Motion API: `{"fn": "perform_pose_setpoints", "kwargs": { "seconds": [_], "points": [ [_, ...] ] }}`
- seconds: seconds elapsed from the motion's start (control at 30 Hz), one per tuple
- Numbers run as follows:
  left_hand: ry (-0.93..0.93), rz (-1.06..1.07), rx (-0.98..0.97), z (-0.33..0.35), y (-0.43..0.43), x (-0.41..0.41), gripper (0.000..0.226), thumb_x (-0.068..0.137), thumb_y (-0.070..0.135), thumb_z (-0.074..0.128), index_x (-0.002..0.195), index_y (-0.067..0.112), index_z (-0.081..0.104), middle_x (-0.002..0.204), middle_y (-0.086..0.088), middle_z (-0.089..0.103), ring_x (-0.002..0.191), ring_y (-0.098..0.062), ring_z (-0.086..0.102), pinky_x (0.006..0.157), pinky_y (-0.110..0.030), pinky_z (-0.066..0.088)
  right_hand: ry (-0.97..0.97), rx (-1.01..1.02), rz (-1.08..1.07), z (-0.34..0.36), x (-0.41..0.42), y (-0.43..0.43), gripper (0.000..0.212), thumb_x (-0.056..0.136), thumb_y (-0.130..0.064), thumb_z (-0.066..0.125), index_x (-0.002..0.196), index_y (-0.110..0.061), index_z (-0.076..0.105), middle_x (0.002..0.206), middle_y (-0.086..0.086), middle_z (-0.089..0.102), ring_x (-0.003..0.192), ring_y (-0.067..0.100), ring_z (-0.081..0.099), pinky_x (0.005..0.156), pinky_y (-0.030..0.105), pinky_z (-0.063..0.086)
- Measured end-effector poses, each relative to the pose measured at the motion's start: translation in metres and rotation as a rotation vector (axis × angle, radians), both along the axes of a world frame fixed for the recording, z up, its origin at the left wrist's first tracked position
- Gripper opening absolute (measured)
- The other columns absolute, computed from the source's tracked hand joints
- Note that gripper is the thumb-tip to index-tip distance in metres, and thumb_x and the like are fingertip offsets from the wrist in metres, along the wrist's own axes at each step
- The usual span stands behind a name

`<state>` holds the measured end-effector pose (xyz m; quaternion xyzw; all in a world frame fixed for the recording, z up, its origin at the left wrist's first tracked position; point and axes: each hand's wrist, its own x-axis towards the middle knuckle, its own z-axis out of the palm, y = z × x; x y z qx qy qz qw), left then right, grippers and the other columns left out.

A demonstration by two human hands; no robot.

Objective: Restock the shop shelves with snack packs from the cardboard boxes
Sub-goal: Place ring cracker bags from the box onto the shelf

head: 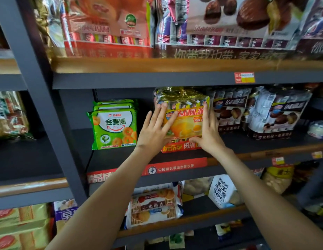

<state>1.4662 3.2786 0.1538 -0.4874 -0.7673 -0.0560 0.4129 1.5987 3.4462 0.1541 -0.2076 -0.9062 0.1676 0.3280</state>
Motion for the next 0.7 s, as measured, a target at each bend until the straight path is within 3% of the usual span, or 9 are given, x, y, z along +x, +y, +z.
{"fn": "perform_pose_setpoints", "kwargs": {
  "seconds": [0.07, 0.17, 0.23, 0.33, 0.43, 0.57, 0.63, 0.7],
  "points": [
    [-0.027, 0.023, -0.007, 0.001, 0.006, 0.008, 0.109, 0.061, 0.050, 0.084, 0.149, 0.019, 0.028, 0.153, -0.024, 0.026, 0.141, -0.038, 0.030, 0.111, -0.046, 0.031, -0.018, -0.022, -0.038, 0.000, 0.002, -0.001, 0.129, 0.072, -0.028, 0.081, 0.145, -0.028, -0.025, 0.159, 0.014, -0.013, 0.146, 0.030, -0.009, 0.117, 0.051, 0.008],
    [-0.059, 0.074, -0.026, 0.002, 0.007, 0.018, 0.112, 0.061, 0.050, 0.084, 0.150, 0.020, 0.023, 0.153, -0.023, 0.027, 0.141, -0.038, 0.030, 0.110, -0.048, 0.032, -0.096, 0.188, -0.242, -0.002, 0.006, -0.006, 0.128, 0.071, -0.042, 0.079, 0.149, -0.018, -0.020, 0.160, 0.014, -0.010, 0.147, 0.033, -0.009, 0.117, 0.048, 0.005],
    [-0.111, 0.107, -0.024, 0.000, 0.003, 0.025, 0.109, 0.064, 0.047, 0.083, 0.151, 0.021, 0.022, 0.155, -0.022, 0.023, 0.142, -0.037, 0.026, 0.111, -0.051, 0.029, -0.111, 0.305, -0.249, -0.003, 0.009, -0.013, 0.122, 0.075, -0.040, 0.077, 0.149, -0.019, -0.019, 0.160, 0.010, -0.010, 0.147, 0.031, -0.011, 0.117, 0.046, 0.003],
    [-0.223, 0.068, -0.018, 0.001, -0.005, 0.038, 0.090, 0.079, 0.030, 0.074, 0.152, 0.023, 0.022, 0.159, -0.019, 0.006, 0.146, -0.036, 0.011, 0.115, -0.052, 0.017, -0.115, 0.321, -0.126, -0.001, 0.015, -0.029, 0.102, 0.088, -0.028, 0.066, 0.151, -0.022, -0.014, 0.161, 0.004, -0.012, 0.147, 0.025, -0.009, 0.119, 0.044, 0.003],
    [-0.367, 0.012, -0.051, -0.001, -0.021, 0.051, 0.062, 0.097, 0.027, 0.049, 0.152, 0.028, 0.020, 0.161, -0.005, -0.010, 0.148, -0.028, -0.001, 0.119, -0.045, 0.004, -0.097, 0.222, -0.113, -0.005, 0.028, -0.054, 0.082, 0.094, -0.024, 0.056, 0.154, -0.023, -0.001, 0.161, 0.004, 0.002, 0.147, 0.025, 0.005, 0.118, 0.043, 0.012],
    [-0.494, 0.017, -0.032, -0.016, -0.066, 0.071, 0.052, 0.098, 0.028, 0.046, 0.148, 0.021, 0.034, 0.159, -0.010, 0.018, 0.145, -0.028, 0.021, 0.118, -0.042, 0.013, 0.033, 0.198, -0.051, -0.024, 0.046, -0.098, 0.055, 0.090, -0.017, 0.059, 0.142, -0.011, 0.041, 0.143, 0.009, 0.042, 0.129, 0.028, 0.037, 0.104, 0.048, 0.036],
    [-0.545, -0.041, 0.066, -0.031, -0.096, 0.082, 0.043, 0.093, 0.022, 0.053, 0.134, 0.012, 0.053, 0.146, -0.018, 0.042, 0.130, -0.038, 0.044, 0.110, -0.047, 0.033, 0.140, 0.273, 0.058, -0.043, 0.053, -0.124, 0.039, 0.085, -0.010, 0.061, 0.123, -0.008, 0.056, 0.121, 0.009, 0.056, 0.108, 0.025, 0.045, 0.088, 0.045, 0.047],
    [-0.592, -0.122, 0.211, -0.054, -0.131, 0.099, 0.035, 0.090, 0.021, 0.050, 0.120, 0.008, 0.063, 0.127, -0.016, 0.058, 0.110, -0.036, 0.058, 0.093, -0.045, 0.049, 0.163, 0.311, 0.180, -0.062, 0.060, -0.153, 0.030, 0.087, -0.012, 0.054, 0.116, -0.010, 0.057, 0.110, 0.006, 0.057, 0.099, 0.021, 0.045, 0.085, 0.038, 0.044]
  ]
}}
